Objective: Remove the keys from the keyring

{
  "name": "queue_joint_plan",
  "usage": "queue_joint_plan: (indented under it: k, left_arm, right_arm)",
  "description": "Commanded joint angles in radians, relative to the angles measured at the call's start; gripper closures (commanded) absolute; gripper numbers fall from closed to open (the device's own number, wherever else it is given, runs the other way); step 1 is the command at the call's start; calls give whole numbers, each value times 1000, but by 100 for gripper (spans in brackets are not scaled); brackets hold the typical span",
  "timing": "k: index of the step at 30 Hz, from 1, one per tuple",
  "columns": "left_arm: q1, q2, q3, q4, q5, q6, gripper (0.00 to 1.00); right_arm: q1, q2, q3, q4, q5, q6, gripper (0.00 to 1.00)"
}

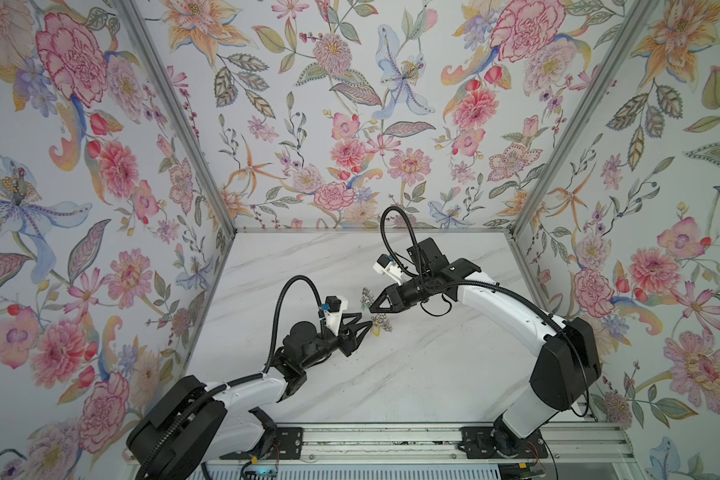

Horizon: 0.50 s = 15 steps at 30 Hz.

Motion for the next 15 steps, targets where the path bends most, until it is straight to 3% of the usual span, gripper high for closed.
queue_joint_plan:
  k: [1,12,15]
  left_arm:
    - [-7,13,33,33,27,19,52]
    - [-21,40,58,40,25,24,53]
    - [-23,44,66,41,29,23,58]
  right_arm:
    - [5,-54,-15,36,-38,8,83]
    - [13,-57,-24,58,-51,27,83]
    - [14,-58,-30,66,-51,31,83]
